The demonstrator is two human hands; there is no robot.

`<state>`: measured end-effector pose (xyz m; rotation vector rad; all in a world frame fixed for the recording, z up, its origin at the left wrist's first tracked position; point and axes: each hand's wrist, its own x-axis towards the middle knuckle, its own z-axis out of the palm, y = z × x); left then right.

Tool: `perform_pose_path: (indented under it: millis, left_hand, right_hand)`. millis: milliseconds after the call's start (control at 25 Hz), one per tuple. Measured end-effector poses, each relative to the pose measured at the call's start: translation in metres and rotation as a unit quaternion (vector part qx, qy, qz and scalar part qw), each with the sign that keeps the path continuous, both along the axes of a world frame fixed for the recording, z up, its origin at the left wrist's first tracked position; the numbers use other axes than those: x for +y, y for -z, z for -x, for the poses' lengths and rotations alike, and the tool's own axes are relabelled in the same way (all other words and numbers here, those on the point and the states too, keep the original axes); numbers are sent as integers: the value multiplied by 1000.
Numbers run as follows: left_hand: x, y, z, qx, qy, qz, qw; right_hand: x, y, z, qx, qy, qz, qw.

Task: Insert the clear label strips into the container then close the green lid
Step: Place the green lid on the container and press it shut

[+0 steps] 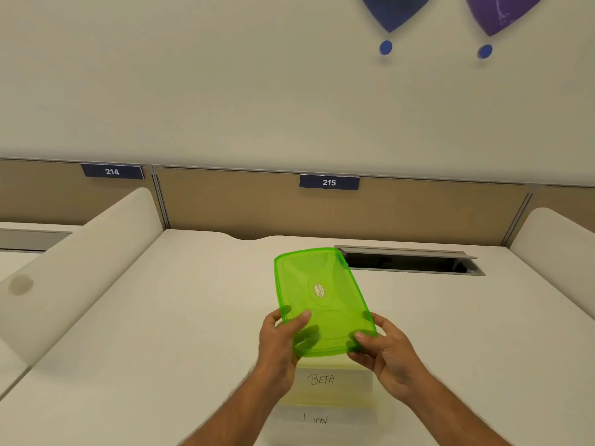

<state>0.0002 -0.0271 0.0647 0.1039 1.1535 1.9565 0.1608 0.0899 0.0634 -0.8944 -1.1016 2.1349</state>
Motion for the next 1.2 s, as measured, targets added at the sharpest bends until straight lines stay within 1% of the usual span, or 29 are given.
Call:
perform_pose_path:
  millis: [120, 320, 400, 480, 600, 680, 760, 1000, 1120, 1200]
  left_hand:
    - [-2, -4, 20, -12, -17, 3, 1000]
    - [-10, -8, 54, -7, -60, 35, 998]
    - [-15, -7, 63, 24, -51, 73, 996]
    - [-18, -4, 67, 88, -17, 127, 988]
    - [-22, -1, 67, 223, 12, 197, 955]
    - [-24, 1, 68, 313, 9, 225, 923]
    - [-26, 4, 67, 378, 9, 249, 892]
    - [-26, 17, 62, 487, 27, 301, 820]
    - [-30, 24, 61, 511, 44, 314, 799]
    - [-32, 28, 61, 520, 52, 325, 788]
  right_hand:
    - [11, 0, -10, -21, -11, 2, 1000]
    - [34, 0, -23, -55, 9, -2, 998]
    - [40, 1, -26, -69, 19, -6, 997]
    - [44, 3, -27, -83, 25, -11, 996]
    - [46, 8, -25, -104, 39, -16, 994]
    - [47, 12, -23, -117, 60, -23, 991]
    - [46, 14, -20, -131, 83, -42, 987]
    - [40, 30, -10, -173, 118, -146, 967]
    - [34, 39, -10, -228, 114, -213, 943]
    - [29, 40, -10, -253, 110, -238, 931]
